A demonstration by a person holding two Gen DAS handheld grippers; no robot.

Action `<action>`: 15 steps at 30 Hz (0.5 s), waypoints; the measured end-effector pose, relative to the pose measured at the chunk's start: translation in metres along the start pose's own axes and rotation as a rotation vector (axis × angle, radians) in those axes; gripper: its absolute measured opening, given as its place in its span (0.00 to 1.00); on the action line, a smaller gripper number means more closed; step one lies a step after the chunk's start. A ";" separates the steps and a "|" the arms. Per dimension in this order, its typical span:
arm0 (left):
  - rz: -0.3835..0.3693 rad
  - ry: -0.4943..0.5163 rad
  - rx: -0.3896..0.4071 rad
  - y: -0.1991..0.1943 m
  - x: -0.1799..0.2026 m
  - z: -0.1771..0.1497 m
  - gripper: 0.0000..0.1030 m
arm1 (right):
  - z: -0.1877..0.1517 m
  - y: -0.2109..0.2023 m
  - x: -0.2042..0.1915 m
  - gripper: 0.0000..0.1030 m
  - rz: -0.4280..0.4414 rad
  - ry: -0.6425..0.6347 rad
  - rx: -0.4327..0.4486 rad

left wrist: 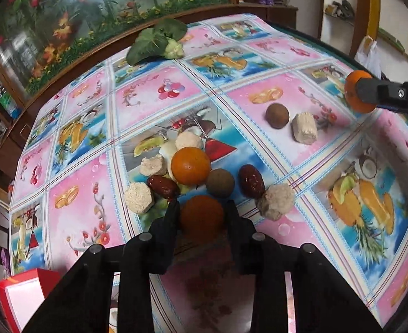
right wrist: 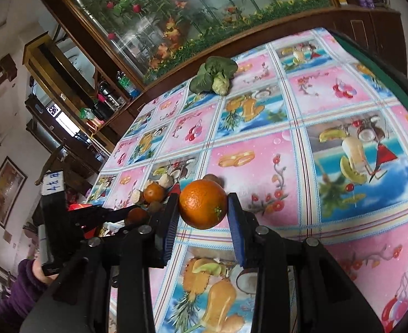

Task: Organize fruits
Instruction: 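Carry both oranges into the red-rimmed tray and open both tools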

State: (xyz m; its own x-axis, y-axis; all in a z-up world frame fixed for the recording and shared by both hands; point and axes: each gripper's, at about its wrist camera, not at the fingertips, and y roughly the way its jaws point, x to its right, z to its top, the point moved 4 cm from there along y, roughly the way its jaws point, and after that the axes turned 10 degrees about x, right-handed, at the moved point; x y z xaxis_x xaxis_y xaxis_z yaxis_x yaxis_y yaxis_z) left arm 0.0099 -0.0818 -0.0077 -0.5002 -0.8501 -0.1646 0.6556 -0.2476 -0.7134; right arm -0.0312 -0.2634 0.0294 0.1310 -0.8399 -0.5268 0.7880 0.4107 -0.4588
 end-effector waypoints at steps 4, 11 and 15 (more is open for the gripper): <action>0.029 -0.045 0.077 -0.029 -0.002 0.005 0.31 | 0.000 0.002 -0.007 0.35 -0.019 -0.067 0.030; 0.137 -0.219 0.295 -0.141 -0.027 -0.024 0.31 | -0.004 0.002 -0.023 0.35 -0.046 -0.199 0.095; 0.301 -0.341 0.352 -0.196 -0.070 -0.070 0.31 | -0.018 0.017 -0.064 0.35 0.005 -0.259 0.075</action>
State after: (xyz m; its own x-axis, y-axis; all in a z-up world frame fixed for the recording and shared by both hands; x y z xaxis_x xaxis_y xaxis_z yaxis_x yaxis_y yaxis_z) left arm -0.1232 0.0593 0.0962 -0.0899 -0.9944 -0.0552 0.9189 -0.0615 -0.3897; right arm -0.0371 -0.1970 0.0426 0.2769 -0.9048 -0.3236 0.8283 0.3954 -0.3969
